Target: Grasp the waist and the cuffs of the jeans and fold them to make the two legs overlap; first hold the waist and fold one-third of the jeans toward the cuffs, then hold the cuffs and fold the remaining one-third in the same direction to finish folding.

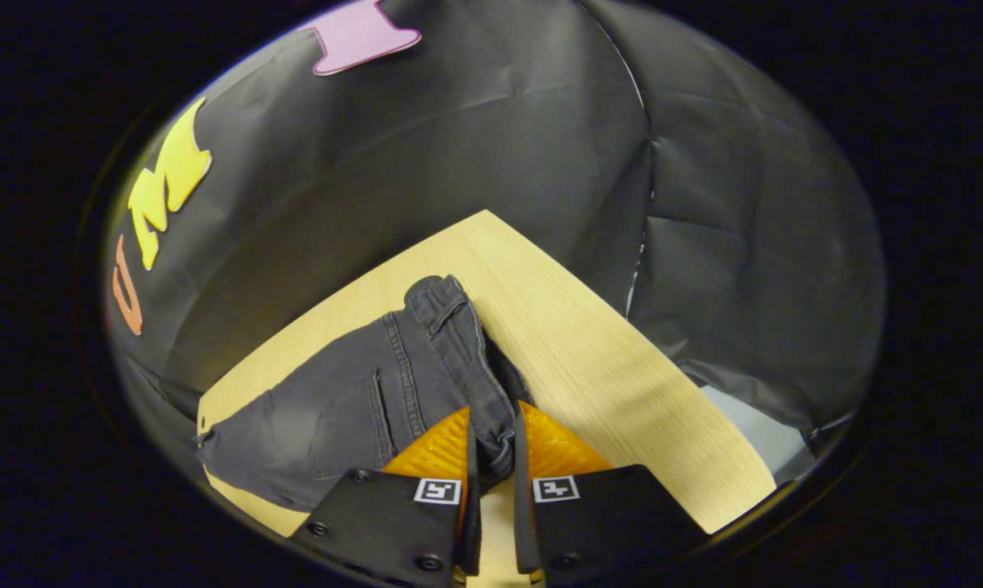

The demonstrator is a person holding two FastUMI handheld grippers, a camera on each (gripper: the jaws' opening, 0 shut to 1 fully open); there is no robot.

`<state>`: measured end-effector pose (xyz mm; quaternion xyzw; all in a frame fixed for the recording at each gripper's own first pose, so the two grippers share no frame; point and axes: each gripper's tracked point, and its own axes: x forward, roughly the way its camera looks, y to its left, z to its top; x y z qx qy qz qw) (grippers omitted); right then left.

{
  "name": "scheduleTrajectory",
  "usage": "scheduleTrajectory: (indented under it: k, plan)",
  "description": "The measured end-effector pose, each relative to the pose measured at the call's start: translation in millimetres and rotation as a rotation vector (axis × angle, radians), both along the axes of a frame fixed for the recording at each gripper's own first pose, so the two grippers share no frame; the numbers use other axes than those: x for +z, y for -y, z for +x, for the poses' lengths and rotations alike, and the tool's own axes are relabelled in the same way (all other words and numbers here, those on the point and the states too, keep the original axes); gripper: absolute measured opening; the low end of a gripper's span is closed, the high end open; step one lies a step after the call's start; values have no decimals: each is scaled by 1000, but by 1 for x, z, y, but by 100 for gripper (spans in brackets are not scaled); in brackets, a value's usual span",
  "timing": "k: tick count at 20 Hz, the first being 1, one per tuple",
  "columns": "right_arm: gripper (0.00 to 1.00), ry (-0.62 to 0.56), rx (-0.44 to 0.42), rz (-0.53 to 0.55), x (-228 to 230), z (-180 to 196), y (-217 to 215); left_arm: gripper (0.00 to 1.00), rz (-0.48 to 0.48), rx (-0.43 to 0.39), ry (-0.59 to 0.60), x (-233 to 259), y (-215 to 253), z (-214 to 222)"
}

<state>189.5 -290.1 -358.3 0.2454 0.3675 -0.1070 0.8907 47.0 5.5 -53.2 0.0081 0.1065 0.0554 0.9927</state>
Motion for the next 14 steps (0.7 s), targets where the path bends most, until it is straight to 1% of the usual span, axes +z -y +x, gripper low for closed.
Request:
scheduleTrajectory:
  k: [1,2,3,4,6,9,10,11,12,13,14]
  plan:
    - [18,19,1,-18,17,-2,-1,99,-5,7,5,-1,-8,0]
    - [13,49,1,-29,40,-4,-5,99,-13,15,12,-2,-17,0]
    - [17,83,3,-36,67,-8,-10,99,-24,22,19,-1,-26,-1]
    - [17,114,10,-45,93,-10,-21,99,-36,29,27,-1,-33,1]
    - [17,183,44,-102,144,-6,-55,99,-59,37,43,-5,-48,1]
    - [17,268,125,-181,206,10,-127,99,-90,43,65,-7,-74,1]
    - [12,295,153,-194,223,10,-152,99,-93,47,74,-7,-84,0]
    - [17,318,184,-206,238,13,-181,99,-92,51,84,-8,-92,-1]
    - [17,336,218,-222,249,15,-211,100,-89,48,88,-7,-101,-2]
    - [21,332,262,-237,252,15,-242,100,-91,54,94,-7,-110,-4]
    - [12,342,293,-240,256,19,-273,99,-99,59,101,-7,-119,-5]
